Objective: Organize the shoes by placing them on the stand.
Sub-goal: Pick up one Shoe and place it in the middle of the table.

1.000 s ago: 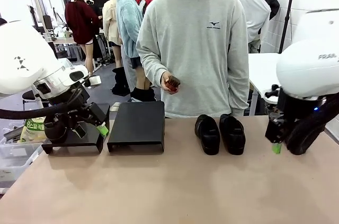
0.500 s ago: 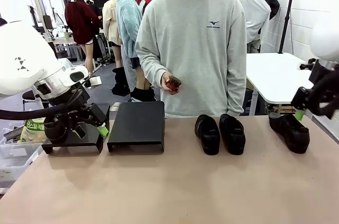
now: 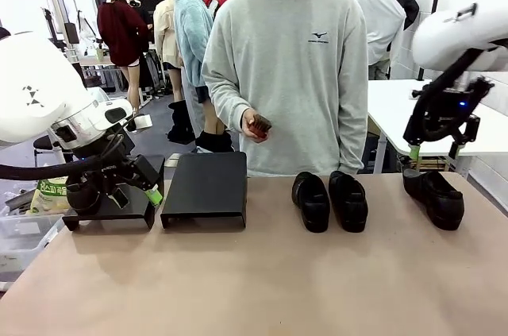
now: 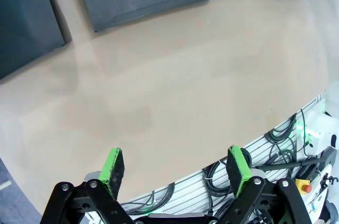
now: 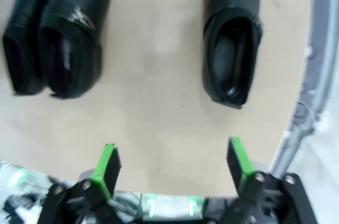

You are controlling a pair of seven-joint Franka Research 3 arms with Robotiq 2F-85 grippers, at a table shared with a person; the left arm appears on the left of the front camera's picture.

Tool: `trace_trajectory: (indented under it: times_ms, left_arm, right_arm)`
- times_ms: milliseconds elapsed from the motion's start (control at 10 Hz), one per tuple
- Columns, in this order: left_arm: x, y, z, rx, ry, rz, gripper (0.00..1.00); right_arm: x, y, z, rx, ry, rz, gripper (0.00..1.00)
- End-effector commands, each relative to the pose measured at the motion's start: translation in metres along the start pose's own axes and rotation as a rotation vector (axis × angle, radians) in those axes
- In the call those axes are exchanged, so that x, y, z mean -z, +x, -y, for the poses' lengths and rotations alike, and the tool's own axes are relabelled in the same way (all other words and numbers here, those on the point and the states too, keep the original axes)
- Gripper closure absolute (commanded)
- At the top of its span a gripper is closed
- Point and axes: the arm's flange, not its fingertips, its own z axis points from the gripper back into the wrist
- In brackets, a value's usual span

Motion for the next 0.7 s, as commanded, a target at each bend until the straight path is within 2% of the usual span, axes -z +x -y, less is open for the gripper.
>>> trace_trajectory:
  times_ms: [0,100,200,300,400,600]
  left_arm:
    - [0.002,-0.003,-0.002,0.01,0.002,0.015,0.0]
    - [0.002,-0.003,-0.002,0.01,0.002,0.015,0.0]
    - [0.002,-0.003,-0.002,0.01,0.002,0.015,0.0]
    - [0.002,-0.003,-0.002,0.01,0.002,0.015,0.0]
    - [0.002,-0.003,-0.002,0.01,0.002,0.015,0.0]
    - [0.002,-0.003,-0.002,0.01,0.002,0.015,0.0]
  right_arm:
    - [-0.001,0.041,-0.004,0.108,0.051,-0.161,0.0]
    - [0.0,0.0,0.0,0.0,0.0,0.0,0.0]
    - [0.0,0.0,0.0,0.0,0.0,0.0,0.0]
    - [0.009,0.024,-0.004,0.039,0.003,-0.073,0.0]
    - [0.022,0.016,-0.016,0.023,-0.099,-0.014,0.0]
    - [0.056,0.021,-0.004,0.087,-0.068,-0.005,0.0]
